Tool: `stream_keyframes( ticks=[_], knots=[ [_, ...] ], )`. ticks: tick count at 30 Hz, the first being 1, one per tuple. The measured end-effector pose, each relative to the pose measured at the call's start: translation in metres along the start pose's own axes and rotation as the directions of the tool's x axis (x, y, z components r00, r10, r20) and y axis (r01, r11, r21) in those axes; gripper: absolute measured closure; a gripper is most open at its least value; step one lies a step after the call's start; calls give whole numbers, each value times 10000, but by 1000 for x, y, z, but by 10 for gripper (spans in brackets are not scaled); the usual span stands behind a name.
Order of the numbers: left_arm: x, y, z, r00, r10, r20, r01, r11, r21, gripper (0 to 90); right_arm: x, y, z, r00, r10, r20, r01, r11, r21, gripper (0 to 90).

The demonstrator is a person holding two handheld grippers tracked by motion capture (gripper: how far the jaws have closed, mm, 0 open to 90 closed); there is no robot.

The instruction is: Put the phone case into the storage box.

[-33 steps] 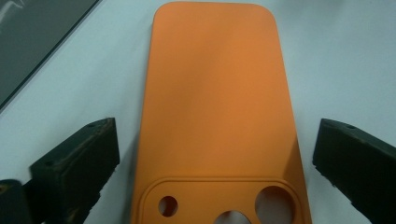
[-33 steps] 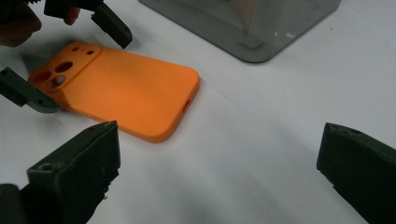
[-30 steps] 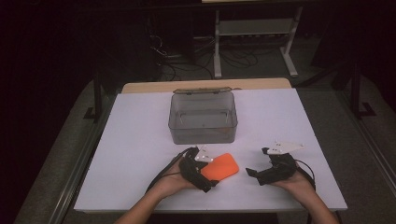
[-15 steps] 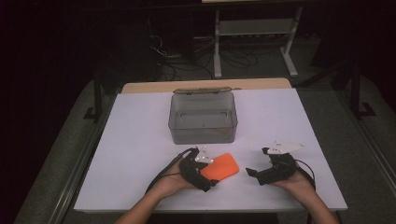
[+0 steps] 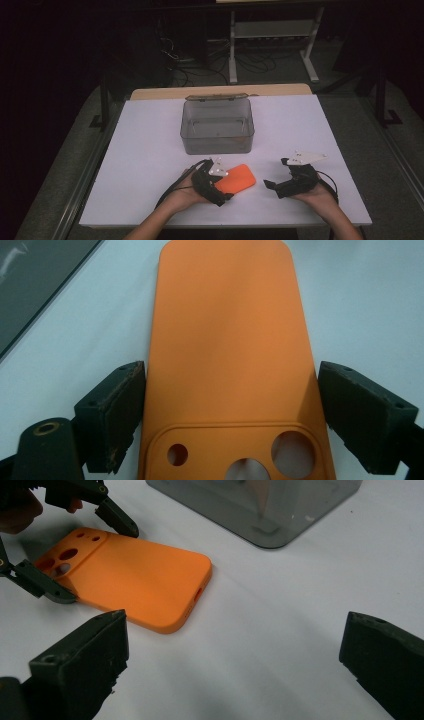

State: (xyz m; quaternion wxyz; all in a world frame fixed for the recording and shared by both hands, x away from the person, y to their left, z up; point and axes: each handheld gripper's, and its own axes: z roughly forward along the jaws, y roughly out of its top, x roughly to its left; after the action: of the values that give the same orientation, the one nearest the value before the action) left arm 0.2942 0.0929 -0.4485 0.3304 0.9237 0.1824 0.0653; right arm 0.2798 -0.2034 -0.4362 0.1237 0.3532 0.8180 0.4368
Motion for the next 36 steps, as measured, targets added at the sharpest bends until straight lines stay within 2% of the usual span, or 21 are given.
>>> stream_keyframes(
  ticks=[17, 26, 36],
  knots=[
    [0, -2, -1, 10000, -3, 42, 4, 9999, -148, 161, -1, 0, 0, 10000, 16, 21, -16, 10000, -4, 0],
    [4, -1, -3, 9995, -25, 327, 29, 9999, -136, 163, -1, 0, 0, 10000, 17, 19, -17, 10000, -15, 0],
    [7, 2, -10, 9993, -7, 362, 18, 9995, -317, 163, 0, 0, 1, 10000, -15, 6, 15, 10000, 10, 0]
  ],
)
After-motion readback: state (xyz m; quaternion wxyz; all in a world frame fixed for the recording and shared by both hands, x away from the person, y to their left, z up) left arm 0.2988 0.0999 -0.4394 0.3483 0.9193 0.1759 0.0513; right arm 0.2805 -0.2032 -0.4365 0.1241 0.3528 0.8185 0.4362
